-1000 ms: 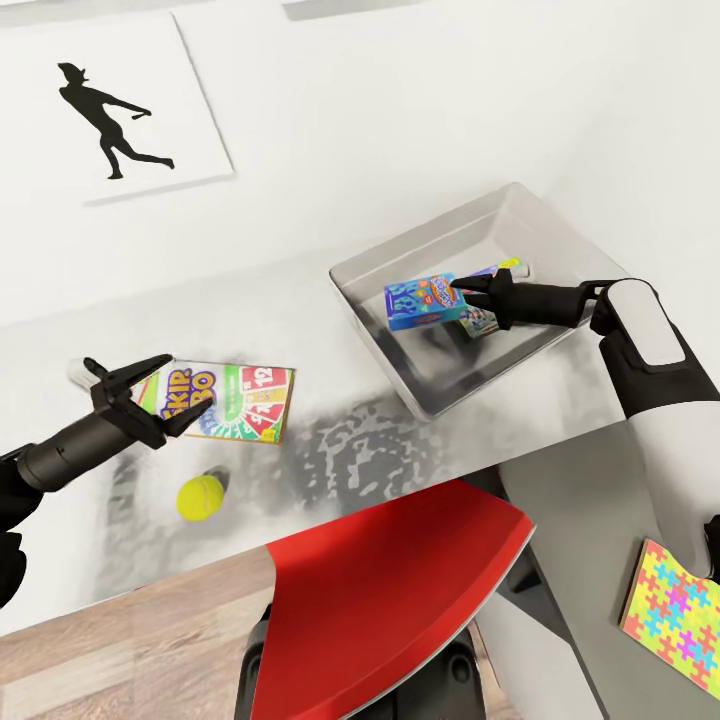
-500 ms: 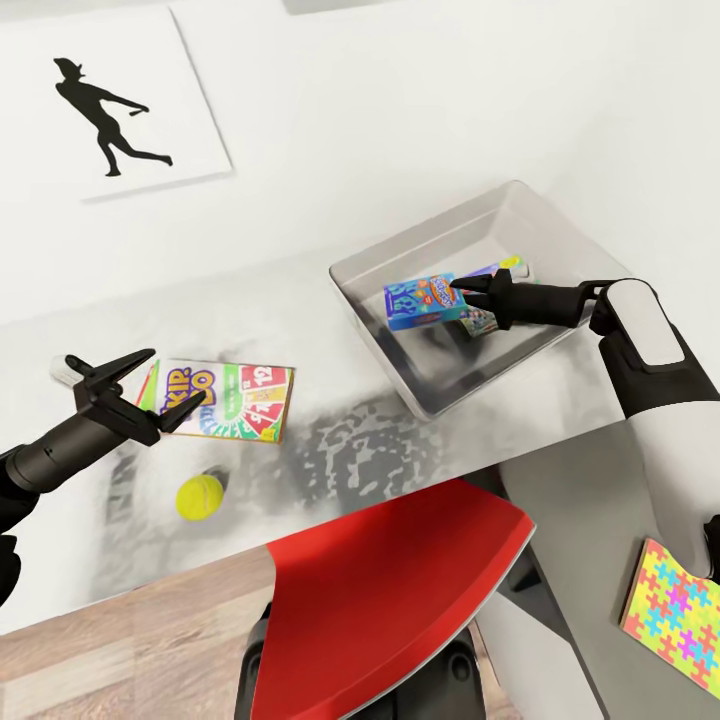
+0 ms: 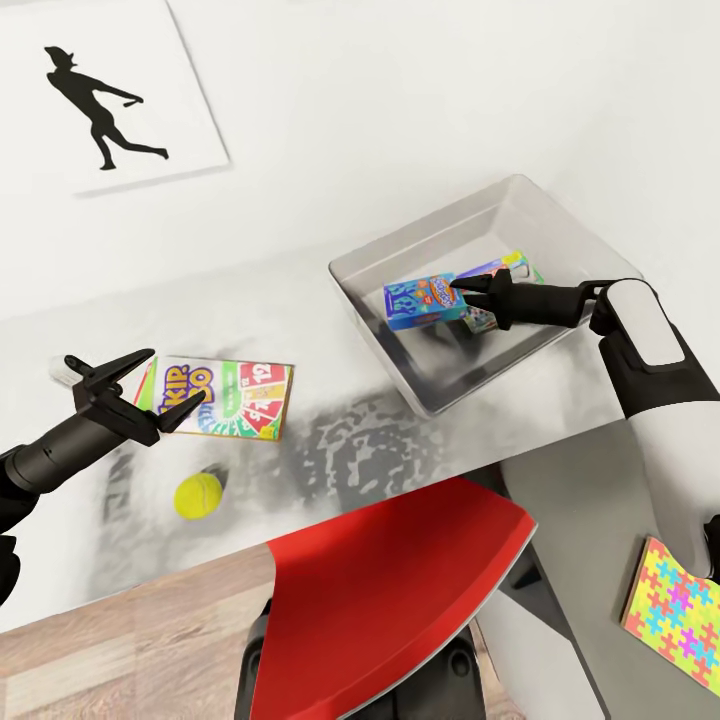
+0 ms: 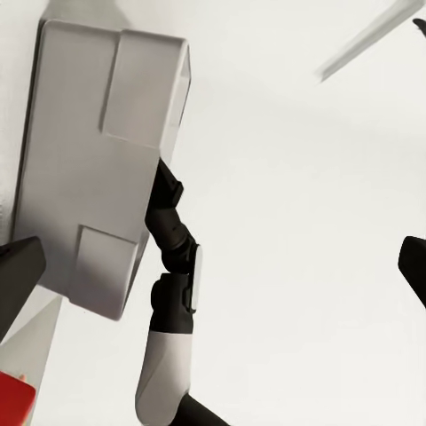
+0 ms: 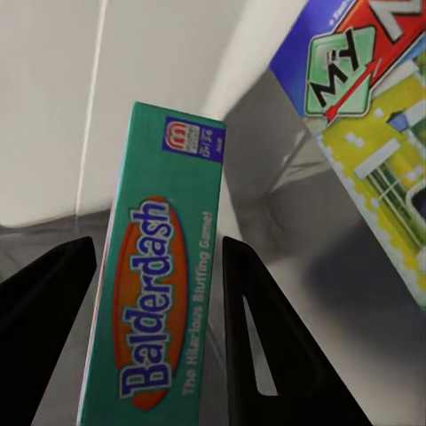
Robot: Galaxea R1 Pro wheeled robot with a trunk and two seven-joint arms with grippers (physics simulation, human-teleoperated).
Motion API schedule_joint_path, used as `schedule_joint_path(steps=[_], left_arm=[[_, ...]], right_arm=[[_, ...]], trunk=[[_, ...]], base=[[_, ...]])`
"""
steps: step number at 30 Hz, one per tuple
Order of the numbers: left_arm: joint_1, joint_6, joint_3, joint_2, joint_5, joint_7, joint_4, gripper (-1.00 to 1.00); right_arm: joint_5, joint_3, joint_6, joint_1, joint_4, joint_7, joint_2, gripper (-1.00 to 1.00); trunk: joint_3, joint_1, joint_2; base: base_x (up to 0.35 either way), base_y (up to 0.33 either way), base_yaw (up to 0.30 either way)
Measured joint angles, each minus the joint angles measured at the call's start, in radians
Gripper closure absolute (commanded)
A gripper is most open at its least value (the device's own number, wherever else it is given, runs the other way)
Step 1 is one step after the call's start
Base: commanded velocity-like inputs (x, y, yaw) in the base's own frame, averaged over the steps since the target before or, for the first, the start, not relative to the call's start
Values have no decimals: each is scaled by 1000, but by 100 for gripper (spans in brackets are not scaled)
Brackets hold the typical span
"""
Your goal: Put all the toys in the child's room - the three board games (two on the bed and one on the table), the two jigsaw puzzles on the table, and the tennis ball on the table - inside the toy box on the table in the child's room.
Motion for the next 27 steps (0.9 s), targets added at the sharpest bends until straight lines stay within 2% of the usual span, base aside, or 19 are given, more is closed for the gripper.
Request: schedule_joint_path(steps=[13, 27], left_arm=[[0, 0, -1, 1, -1, 0, 0, -100], [0, 0, -1, 1, -1, 0, 0, -100]], right_arm=[[0, -1, 0, 0, 0, 0, 0, 100], [2, -2, 0, 0, 0, 0, 0, 100]], trunk=[[-2, 0, 0], [-17, 0, 0]], base=[[0, 0, 0], [0, 0, 0]])
